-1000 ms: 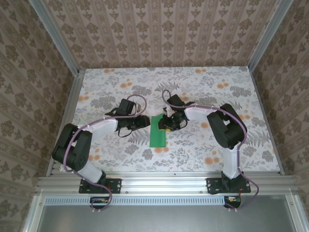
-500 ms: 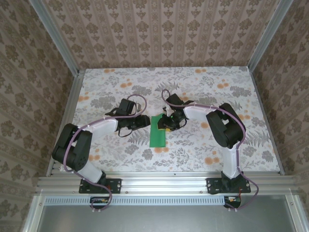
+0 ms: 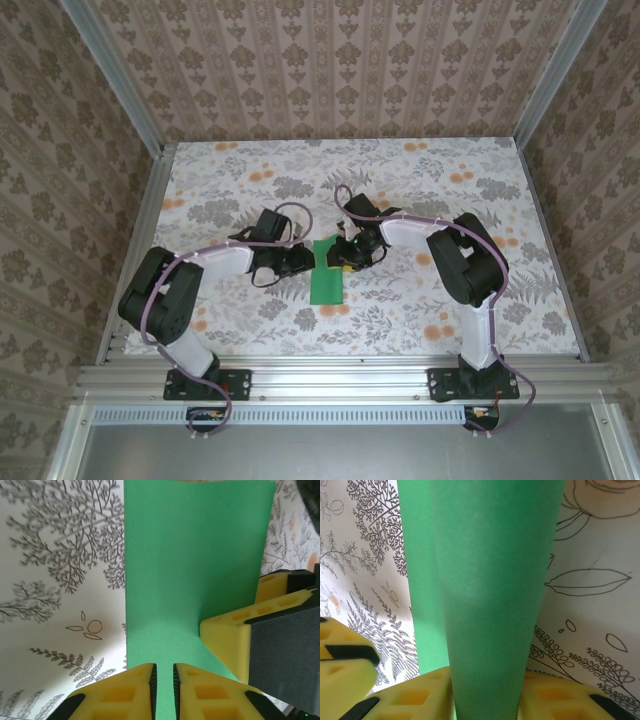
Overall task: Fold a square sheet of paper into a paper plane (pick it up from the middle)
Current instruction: Fold the square sheet of paper in half at the center of the table, then hold the square sheet of paper at the center of the table.
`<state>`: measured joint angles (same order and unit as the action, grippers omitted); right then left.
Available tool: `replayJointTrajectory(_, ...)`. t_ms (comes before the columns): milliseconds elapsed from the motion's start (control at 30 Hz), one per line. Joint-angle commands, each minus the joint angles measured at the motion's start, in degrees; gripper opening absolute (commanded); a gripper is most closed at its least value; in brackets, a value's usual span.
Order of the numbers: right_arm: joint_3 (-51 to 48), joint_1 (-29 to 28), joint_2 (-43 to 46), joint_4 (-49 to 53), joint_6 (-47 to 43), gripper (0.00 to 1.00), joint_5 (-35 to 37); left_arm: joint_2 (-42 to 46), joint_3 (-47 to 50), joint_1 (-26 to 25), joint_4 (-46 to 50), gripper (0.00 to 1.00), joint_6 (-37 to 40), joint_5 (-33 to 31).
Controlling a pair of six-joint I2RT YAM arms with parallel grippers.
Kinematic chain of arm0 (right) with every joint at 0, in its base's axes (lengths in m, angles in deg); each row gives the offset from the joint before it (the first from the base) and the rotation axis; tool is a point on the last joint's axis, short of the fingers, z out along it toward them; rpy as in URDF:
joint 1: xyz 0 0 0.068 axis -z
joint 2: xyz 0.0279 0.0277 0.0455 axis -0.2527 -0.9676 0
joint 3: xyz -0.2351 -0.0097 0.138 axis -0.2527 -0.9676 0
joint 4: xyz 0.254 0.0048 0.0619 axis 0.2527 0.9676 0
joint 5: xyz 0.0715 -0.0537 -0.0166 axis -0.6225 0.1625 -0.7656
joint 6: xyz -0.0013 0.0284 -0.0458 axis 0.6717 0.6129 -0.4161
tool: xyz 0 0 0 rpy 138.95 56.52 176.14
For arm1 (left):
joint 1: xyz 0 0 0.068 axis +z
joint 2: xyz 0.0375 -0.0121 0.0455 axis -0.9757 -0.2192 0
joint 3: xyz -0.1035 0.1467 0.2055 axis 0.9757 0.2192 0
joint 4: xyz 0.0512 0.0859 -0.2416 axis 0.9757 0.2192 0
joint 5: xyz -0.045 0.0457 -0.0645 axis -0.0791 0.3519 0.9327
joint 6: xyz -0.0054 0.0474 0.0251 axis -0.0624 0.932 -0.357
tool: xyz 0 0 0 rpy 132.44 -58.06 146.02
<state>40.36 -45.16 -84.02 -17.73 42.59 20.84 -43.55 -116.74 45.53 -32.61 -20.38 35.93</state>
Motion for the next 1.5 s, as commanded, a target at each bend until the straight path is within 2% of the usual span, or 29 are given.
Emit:
replayJointTrajectory(0, -1.1, 0.2, -4.8, 3.6, 0.9, 0.35, 8.5, -1.3, -1.9, -0.6, -0.6, 0.16, -0.8, 3.0)
replayJointTrajectory(167, -1.1, 0.2, -4.8, 3.5, 1.0, 0.35, 8.4, -2.8, -2.8, -1.2, -0.2, 0.11, -0.6, 3.7)
replayJointTrajectory(400, -0.9, 0.2, -5.0, 3.6, 1.0, 0.35, 8.5, -4.9, -4.2, -1.9, 3.0, 0.07, 0.3, 1.4)
replayJointTrajectory(1200, -1.0, 0.0, -5.0, 3.2, 1.1, 0.35, 8.1, -8.0, -5.9, -2.4, 8.6, 0.03, 2.6, -2.5)
replayJointTrajectory(1367, -0.4, 0.0, -3.5, 3.0, 1.3, 0.38, 6.9, -8.3, -5.7, -2.4, 8.9, 0.03, 2.6, -2.5)
replayJointTrajectory(1467, 0.2, 0.0, -3.0, 3.1, 1.2, 0.33, 6.5, -8.3, -5.7, -2.4, 8.3, 0.03, 2.4, -1.8)
